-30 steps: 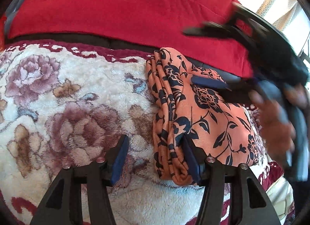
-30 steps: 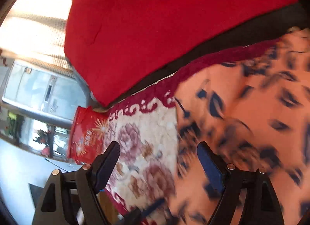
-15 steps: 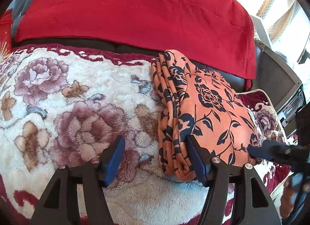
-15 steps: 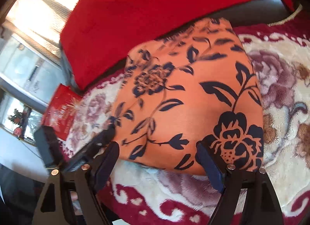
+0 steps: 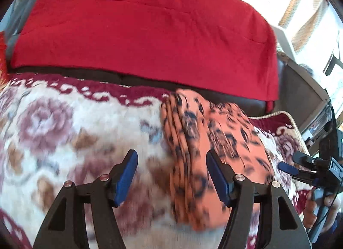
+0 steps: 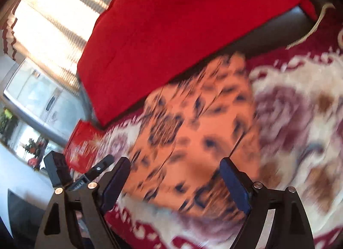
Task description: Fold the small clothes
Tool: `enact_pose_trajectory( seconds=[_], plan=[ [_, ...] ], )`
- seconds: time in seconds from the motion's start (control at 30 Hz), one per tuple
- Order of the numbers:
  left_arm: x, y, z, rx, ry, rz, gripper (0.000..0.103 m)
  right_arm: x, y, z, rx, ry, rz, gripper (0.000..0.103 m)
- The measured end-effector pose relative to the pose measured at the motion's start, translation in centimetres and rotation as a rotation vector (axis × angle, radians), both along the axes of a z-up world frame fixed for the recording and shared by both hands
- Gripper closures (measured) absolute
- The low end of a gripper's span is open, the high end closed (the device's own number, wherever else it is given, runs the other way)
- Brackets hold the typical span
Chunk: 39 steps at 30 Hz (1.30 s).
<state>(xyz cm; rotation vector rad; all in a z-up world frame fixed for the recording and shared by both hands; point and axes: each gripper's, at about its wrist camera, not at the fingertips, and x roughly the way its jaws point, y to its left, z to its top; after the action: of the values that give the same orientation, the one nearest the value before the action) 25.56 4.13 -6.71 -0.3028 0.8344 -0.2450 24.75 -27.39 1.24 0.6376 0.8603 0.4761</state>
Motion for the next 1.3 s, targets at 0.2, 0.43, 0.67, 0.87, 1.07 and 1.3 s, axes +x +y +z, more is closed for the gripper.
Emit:
enact_pose_trajectory(
  seconds=[0.2,0.43,0.67,0.87,1.07,1.3],
  plan=[
    [9.3,-2.4,-2.3,0.058,0.148,-0.039,0.037,4.7,-3.3,-3.7,0.077,0.124,-0.041,0.015],
    [15.4,-0.3,-6.0,-0.097,0.282,0.040,0.035,1.0,-1.9,-5.0,0.040,0.089,0.029,0.015],
    [14.3,0.7,-5.6,-0.136,0.296,0.101,0.034,-3.5,-2.6,-4.3,0.020,0.039,0.009,0.015],
    [5.4,0.7,-1.4,-0.097,0.157,0.074,0.035,-8.9,-4.0,-3.8,0.086,0.001,-0.030,0.015],
    [-1.6,0.0,-3.6,-0.038,0.184,0.081,0.034,-15.4,-3.6,-5.1,0.183,0.011,-0.049,0.015],
    [-9.6,1.2,0.4,-0.014,0.065,0.192,0.034,-24.2,-0.4,-3.9,0.064,-0.081,-0.092,0.014]
  ],
)
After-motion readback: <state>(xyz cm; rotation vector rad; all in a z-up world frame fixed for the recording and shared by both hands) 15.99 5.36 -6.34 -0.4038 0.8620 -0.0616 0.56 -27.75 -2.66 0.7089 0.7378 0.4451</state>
